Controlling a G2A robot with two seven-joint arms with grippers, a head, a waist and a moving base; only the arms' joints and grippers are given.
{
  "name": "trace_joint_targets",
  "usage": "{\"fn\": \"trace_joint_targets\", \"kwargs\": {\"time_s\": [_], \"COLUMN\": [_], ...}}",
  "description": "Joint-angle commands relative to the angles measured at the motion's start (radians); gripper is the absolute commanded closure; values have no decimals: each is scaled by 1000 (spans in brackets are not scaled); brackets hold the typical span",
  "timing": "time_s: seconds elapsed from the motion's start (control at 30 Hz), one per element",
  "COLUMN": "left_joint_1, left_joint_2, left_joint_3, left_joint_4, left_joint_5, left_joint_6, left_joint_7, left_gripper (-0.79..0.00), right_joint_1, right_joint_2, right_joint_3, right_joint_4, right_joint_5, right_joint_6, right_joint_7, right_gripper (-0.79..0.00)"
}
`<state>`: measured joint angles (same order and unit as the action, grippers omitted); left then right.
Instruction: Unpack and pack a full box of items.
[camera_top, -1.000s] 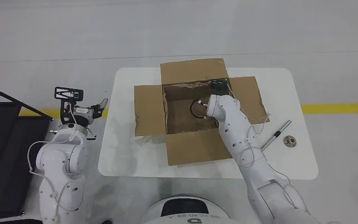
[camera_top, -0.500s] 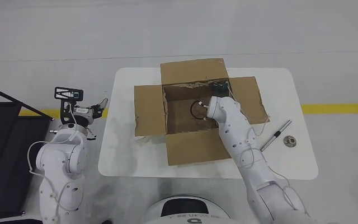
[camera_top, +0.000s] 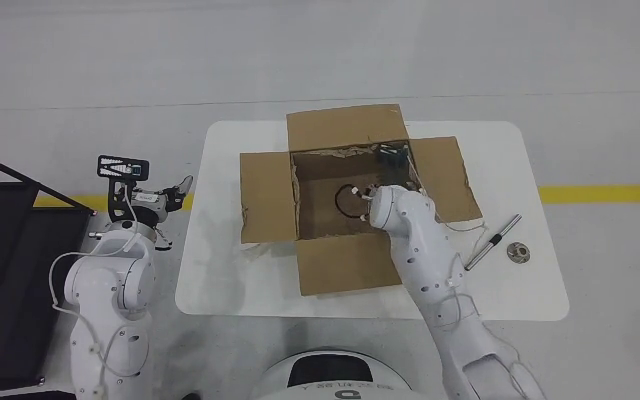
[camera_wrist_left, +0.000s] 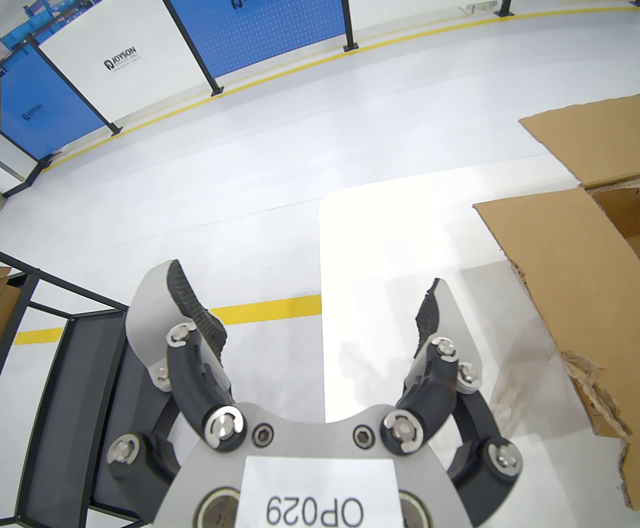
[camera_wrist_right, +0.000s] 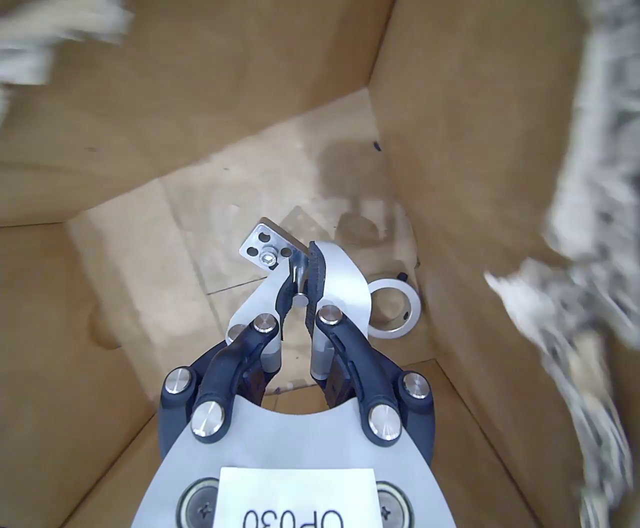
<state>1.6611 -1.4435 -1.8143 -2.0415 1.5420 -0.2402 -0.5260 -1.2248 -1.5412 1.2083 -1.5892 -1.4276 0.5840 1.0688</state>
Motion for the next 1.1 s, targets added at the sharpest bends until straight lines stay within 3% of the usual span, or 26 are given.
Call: {"fn": "trace_joint_targets", "kwargs": {"time_s": [0.0, 0.17, 0.3, 0.47, 0.6, 0.77, 0.87, 1.07], "left_joint_1": [0, 0, 0, 0, 0, 0, 0, 0], "left_joint_2": [0, 0, 0, 0, 0, 0, 0, 0], "left_joint_3": [0, 0, 0, 0, 0, 0, 0, 0], "left_joint_4": [0, 0, 0, 0, 0, 0, 0, 0], "left_joint_5": [0, 0, 0, 0, 0, 0, 0, 0], "left_joint_6": [0, 0, 0, 0, 0, 0, 0, 0], "left_joint_7": [0, 0, 0, 0, 0, 0, 0, 0], "left_gripper": [-785, -785, -785, -785, -785, -785, -785, -785], "right_joint_1": [-75, -326, -553, -821, -1000, -1088, -1064, -956], "right_joint_2": [3, 13, 22, 23, 18, 13, 14, 29], "right_joint_3": [5, 24, 82, 222, 344, 499, 547, 577], "right_joint_4": [-139, -506, -717, -761, -761, -689, -635, -572], "right_joint_5": [1, 37, 182, 440, 669, 901, 957, 928], "right_joint_6": [-6, -12, -101, -208, -272, -239, -166, -126], "right_joint_7": [-43, -252, -492, -891, -1075, -1084, -1032, -886], "right_gripper": [0, 0, 0, 0, 0, 0, 0, 0]}}
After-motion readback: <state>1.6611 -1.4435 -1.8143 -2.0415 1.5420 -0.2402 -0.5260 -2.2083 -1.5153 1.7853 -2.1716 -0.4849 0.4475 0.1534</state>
